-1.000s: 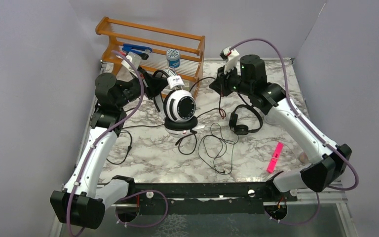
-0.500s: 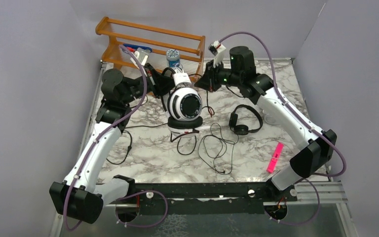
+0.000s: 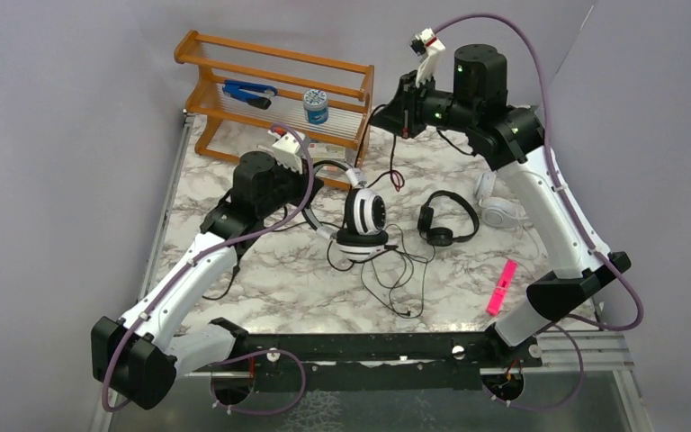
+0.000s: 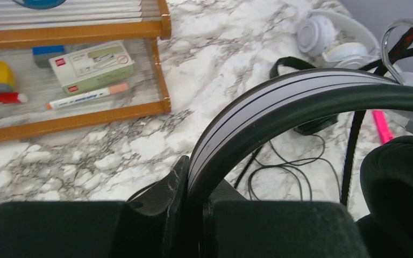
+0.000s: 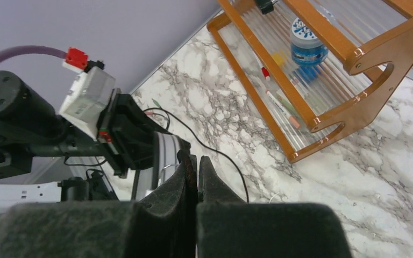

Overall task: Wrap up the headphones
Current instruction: Wrap the headphones cable around the headphones.

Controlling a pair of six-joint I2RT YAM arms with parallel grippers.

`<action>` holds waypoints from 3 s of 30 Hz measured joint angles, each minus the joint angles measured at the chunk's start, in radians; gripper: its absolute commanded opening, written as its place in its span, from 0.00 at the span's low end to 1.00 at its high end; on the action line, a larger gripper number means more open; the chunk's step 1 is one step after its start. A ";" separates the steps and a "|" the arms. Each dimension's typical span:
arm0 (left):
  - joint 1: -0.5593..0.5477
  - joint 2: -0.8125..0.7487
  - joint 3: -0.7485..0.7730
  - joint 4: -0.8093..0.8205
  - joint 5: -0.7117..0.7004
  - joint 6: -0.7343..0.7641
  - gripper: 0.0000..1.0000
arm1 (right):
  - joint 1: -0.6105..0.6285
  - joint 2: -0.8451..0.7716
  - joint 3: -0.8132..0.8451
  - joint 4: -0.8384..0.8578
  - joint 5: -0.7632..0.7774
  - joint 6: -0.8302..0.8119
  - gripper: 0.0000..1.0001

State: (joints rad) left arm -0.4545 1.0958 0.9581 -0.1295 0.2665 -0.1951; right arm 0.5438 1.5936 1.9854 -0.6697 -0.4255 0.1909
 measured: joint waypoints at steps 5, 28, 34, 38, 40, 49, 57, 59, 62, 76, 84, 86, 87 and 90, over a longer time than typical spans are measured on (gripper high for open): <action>-0.051 0.003 -0.007 -0.030 -0.214 0.027 0.00 | 0.000 0.000 0.089 -0.117 -0.011 -0.002 0.01; -0.091 0.039 0.045 -0.103 -0.701 0.091 0.00 | 0.001 -0.049 -0.013 -0.296 0.023 -0.203 0.01; -0.094 0.022 0.019 -0.083 -0.706 0.041 0.00 | 0.003 -0.062 -0.013 -0.296 0.017 -0.174 0.01; -0.096 -0.048 -0.077 -0.019 -0.669 0.014 0.00 | 0.004 -0.060 0.009 -0.305 0.021 -0.138 0.01; -0.097 -0.108 -0.142 0.018 -0.646 -0.006 0.00 | 0.006 -0.055 0.031 -0.310 0.019 -0.124 0.01; -0.097 -0.186 -0.227 0.109 -0.628 -0.090 0.00 | 0.007 -0.035 0.098 -0.309 -0.054 -0.058 0.01; -0.085 -0.203 -0.299 0.109 -0.633 -0.130 0.00 | 0.006 0.016 0.206 -0.321 -0.050 -0.041 0.01; -0.086 -0.204 -0.301 0.115 -0.635 -0.143 0.00 | 0.006 0.035 0.240 -0.323 -0.053 -0.037 0.01; -0.085 -0.193 -0.298 0.113 -0.647 -0.162 0.00 | 0.006 0.060 0.278 -0.325 -0.076 -0.034 0.01; -0.087 -0.036 -0.122 -0.061 -0.909 -0.154 0.00 | 0.005 0.053 0.187 -0.411 -0.165 -0.129 0.01; -0.097 0.043 -0.031 -0.119 -1.019 -0.144 0.00 | 0.023 0.044 0.122 -0.401 -0.214 -0.132 0.02; -0.103 0.062 -0.010 -0.126 -1.044 -0.144 0.00 | 0.040 0.044 0.105 -0.362 -0.241 -0.092 0.02; -0.107 0.077 0.003 -0.132 -1.059 -0.144 0.00 | 0.051 0.044 0.104 -0.360 -0.243 -0.093 0.02; -0.114 0.119 0.037 -0.138 -1.090 -0.147 0.00 | 0.101 0.023 0.028 -0.240 -0.286 -0.003 0.03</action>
State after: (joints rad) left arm -0.5690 1.2152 0.9955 -0.2680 -0.8234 -0.3424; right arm 0.6445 1.6169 2.0132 -0.9100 -0.7113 0.1875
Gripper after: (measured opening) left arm 0.109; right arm 0.035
